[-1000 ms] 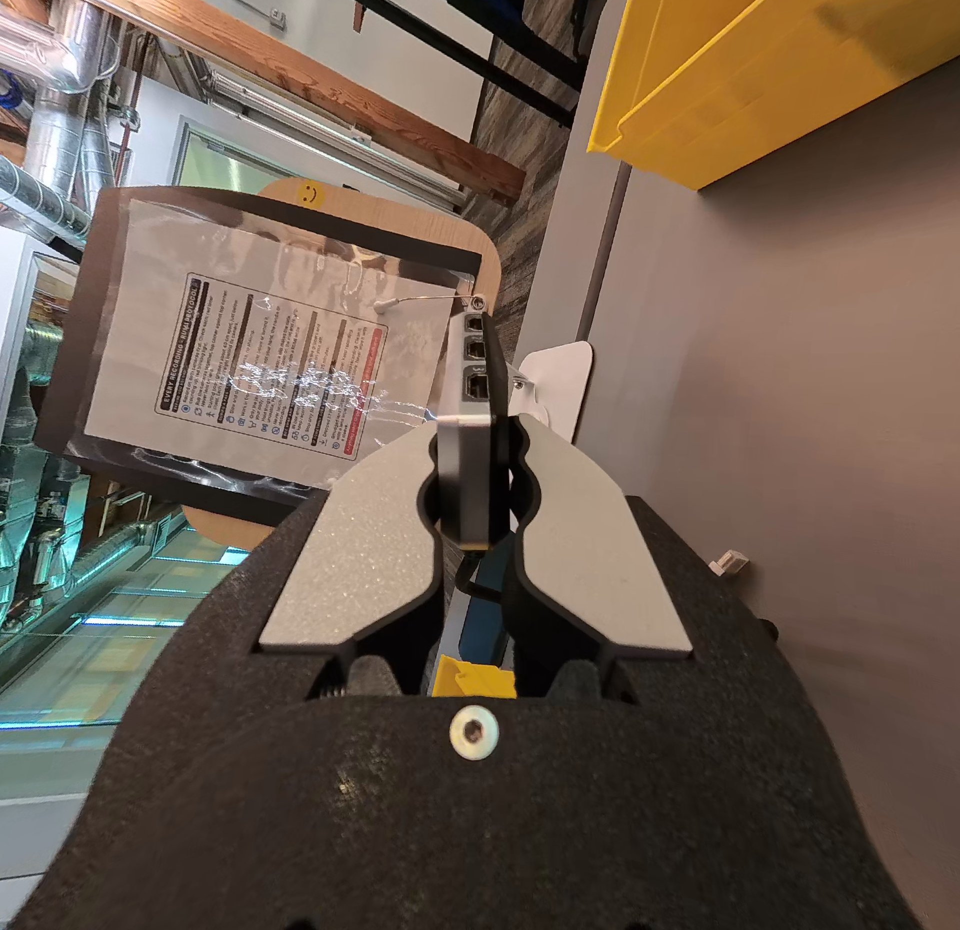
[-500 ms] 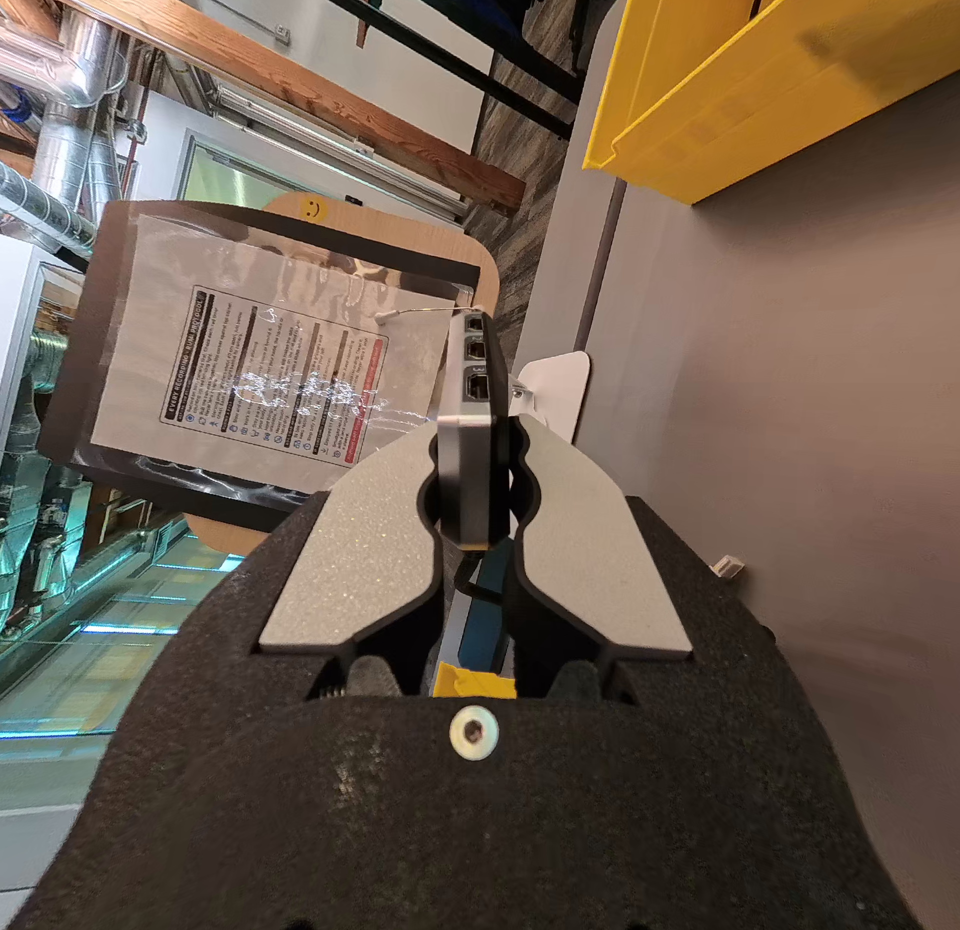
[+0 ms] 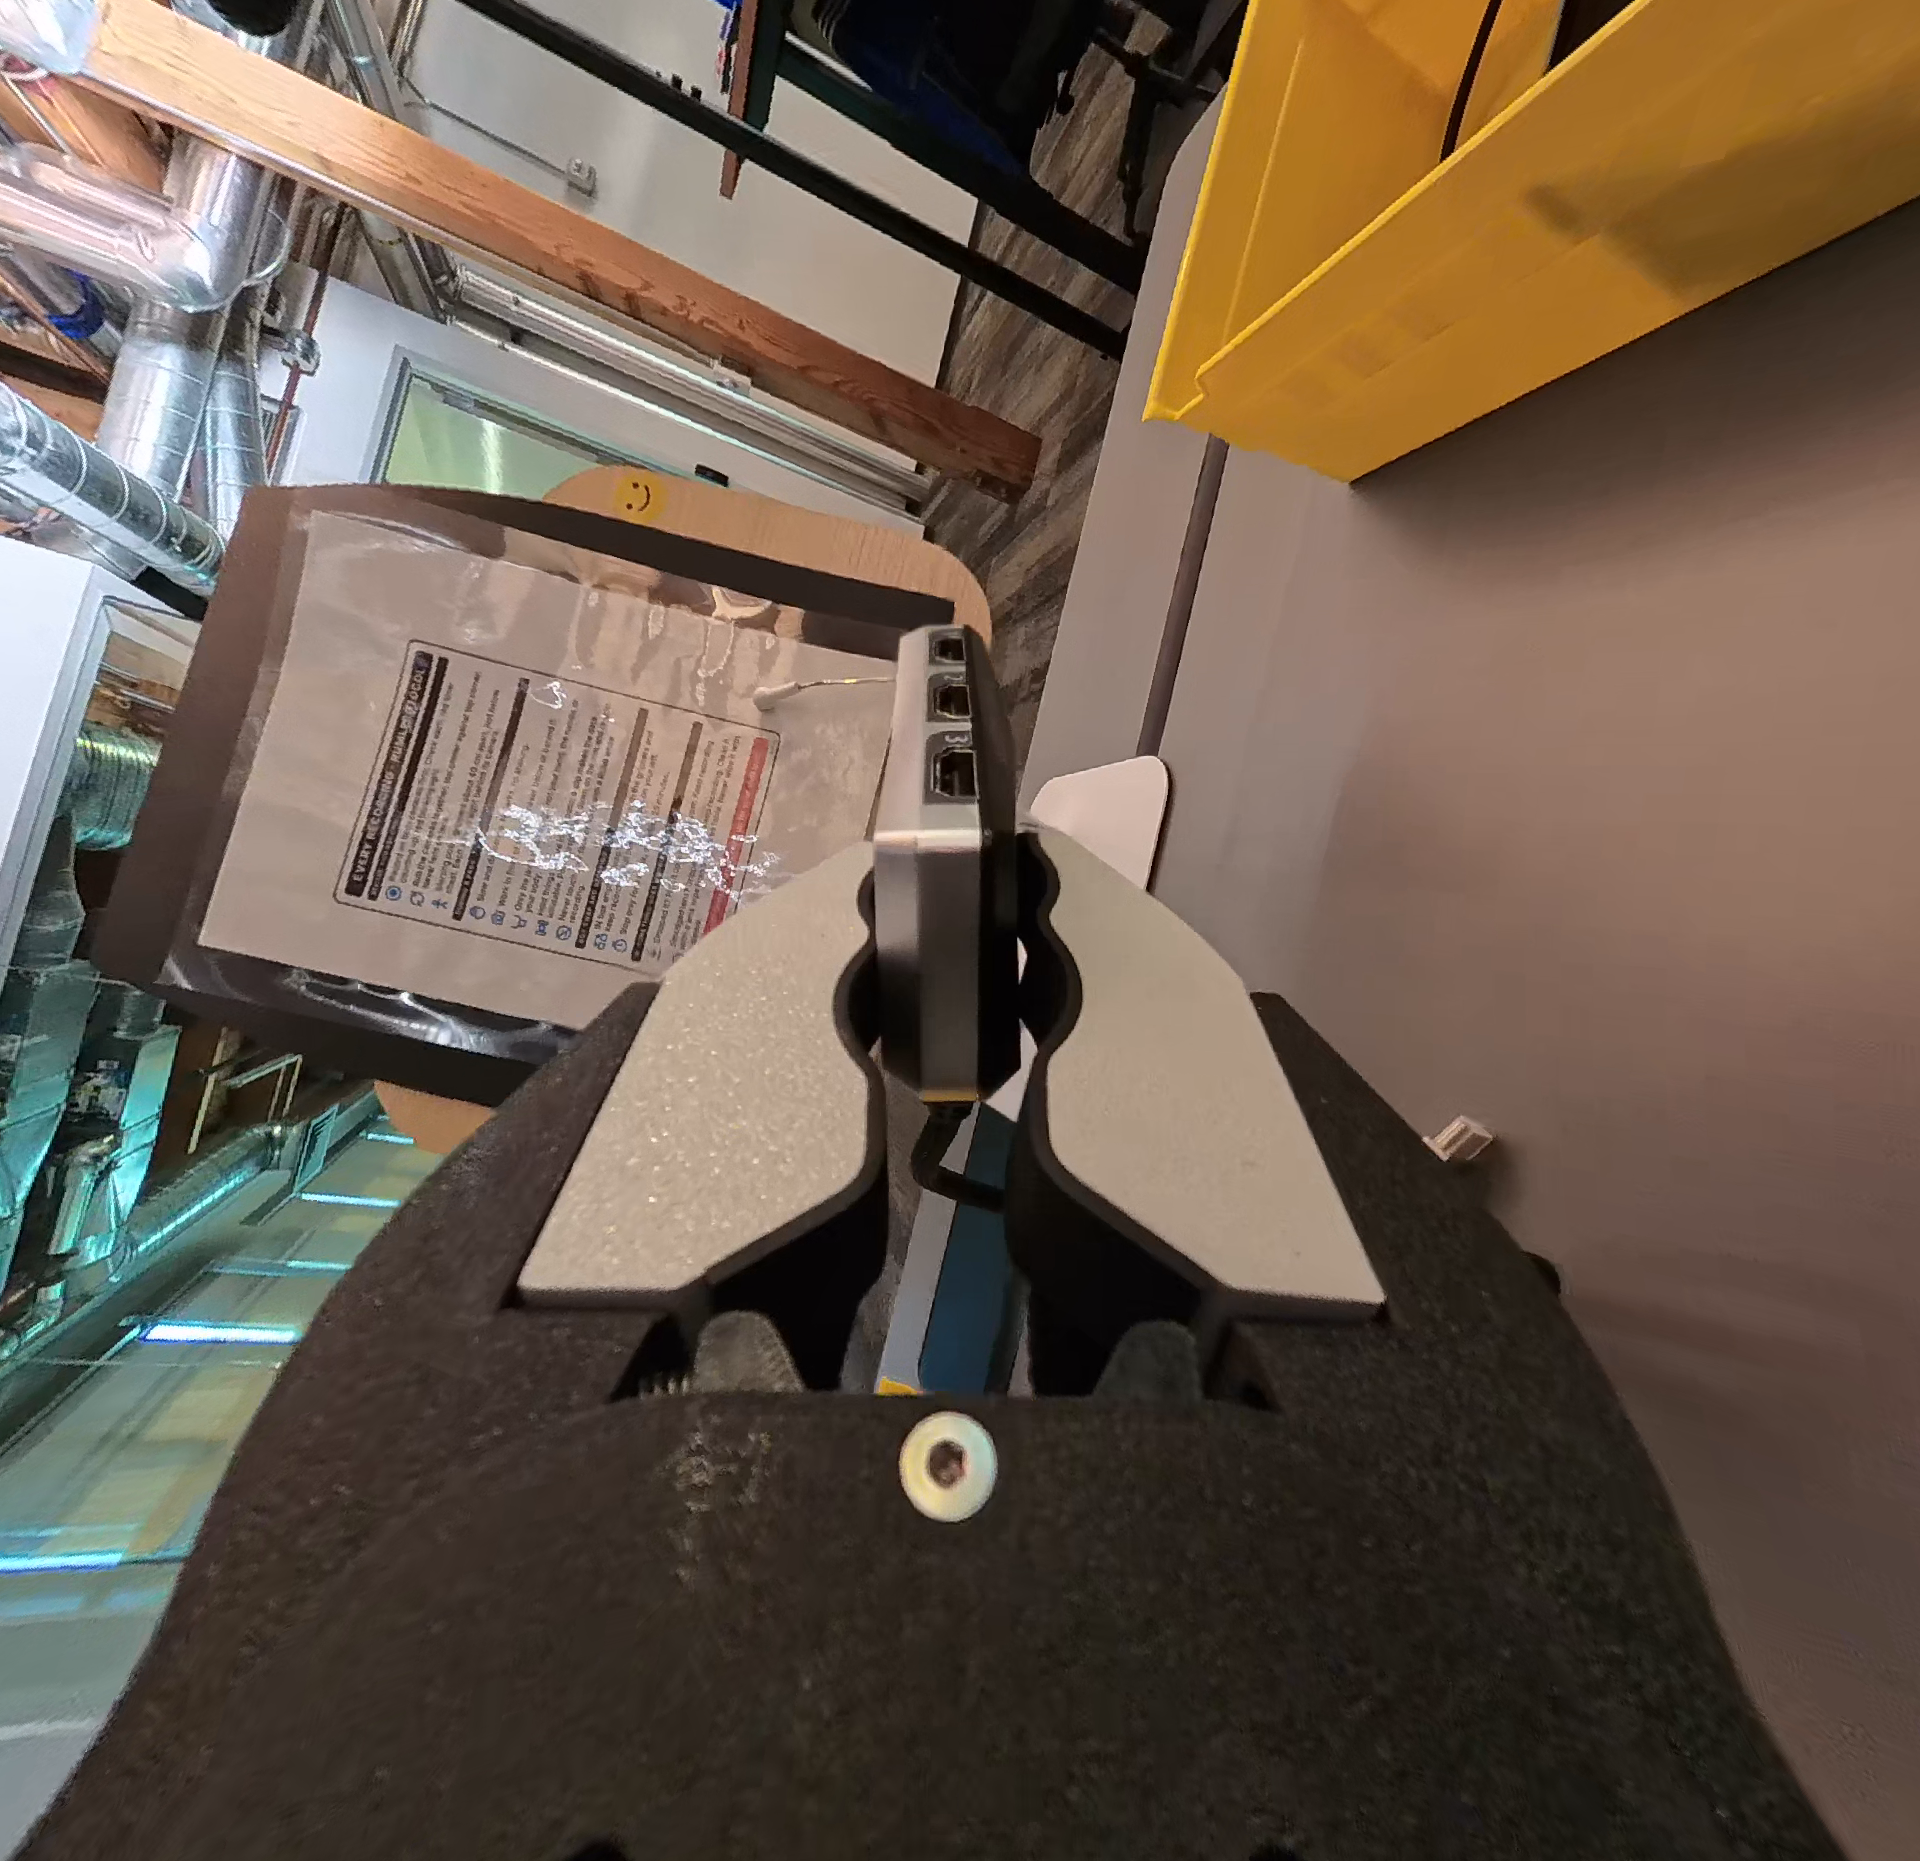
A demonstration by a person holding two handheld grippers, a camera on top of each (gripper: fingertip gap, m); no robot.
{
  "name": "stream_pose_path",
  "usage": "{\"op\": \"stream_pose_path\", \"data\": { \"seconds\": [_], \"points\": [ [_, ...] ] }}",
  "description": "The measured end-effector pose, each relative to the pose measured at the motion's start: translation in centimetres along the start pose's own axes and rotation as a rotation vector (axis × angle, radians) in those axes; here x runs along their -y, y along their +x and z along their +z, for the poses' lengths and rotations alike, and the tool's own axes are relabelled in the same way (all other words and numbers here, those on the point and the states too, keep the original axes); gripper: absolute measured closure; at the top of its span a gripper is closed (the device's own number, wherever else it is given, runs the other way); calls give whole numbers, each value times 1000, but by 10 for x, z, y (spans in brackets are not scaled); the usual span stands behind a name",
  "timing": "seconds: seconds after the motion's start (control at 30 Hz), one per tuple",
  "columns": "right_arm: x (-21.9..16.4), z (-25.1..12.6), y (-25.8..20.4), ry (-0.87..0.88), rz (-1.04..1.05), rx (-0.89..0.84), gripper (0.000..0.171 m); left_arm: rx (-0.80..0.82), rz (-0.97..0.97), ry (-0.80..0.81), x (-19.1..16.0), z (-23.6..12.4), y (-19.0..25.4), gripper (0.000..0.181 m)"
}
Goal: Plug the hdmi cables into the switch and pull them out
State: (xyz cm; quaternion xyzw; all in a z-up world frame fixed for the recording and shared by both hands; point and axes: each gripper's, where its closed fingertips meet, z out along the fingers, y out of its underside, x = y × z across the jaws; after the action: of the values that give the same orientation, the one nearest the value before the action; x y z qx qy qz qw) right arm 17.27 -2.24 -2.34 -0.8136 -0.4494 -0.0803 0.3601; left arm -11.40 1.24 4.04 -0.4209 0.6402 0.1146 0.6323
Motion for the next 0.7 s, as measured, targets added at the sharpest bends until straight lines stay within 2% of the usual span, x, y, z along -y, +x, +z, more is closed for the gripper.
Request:
{"op": "stream_pose_path", "data": {
  "seconds": [0.07,0.13,0.27,0.33,0.43,0.53,0.6,0.7],
  "points": [
    [37,-21,9,112,-85,-126,132,-31,2,37,7,-2,5,160],
    [92,-40,7,275,-183,-232,125,-62,5,76,14,-5,10,160],
    [196,-48,-60,553,-522,-276,124,-117,-13,152,30,-12,17,160],
    [223,-34,-97,565,-664,-272,126,-154,-11,199,39,-18,22,161],
    [236,-13,-135,535,-785,-207,130,-195,-21,240,49,-25,26,160],
    [241,-4,-137,515,-814,-261,141,-234,-35,261,55,-29,30,160],
    [241,-3,-137,521,-759,-214,149,-244,-52,272,54,-30,30,159],
    [244,-6,-132,519,-664,-185,149,-216,-120,265,51,-33,15,157]
  ]
}}
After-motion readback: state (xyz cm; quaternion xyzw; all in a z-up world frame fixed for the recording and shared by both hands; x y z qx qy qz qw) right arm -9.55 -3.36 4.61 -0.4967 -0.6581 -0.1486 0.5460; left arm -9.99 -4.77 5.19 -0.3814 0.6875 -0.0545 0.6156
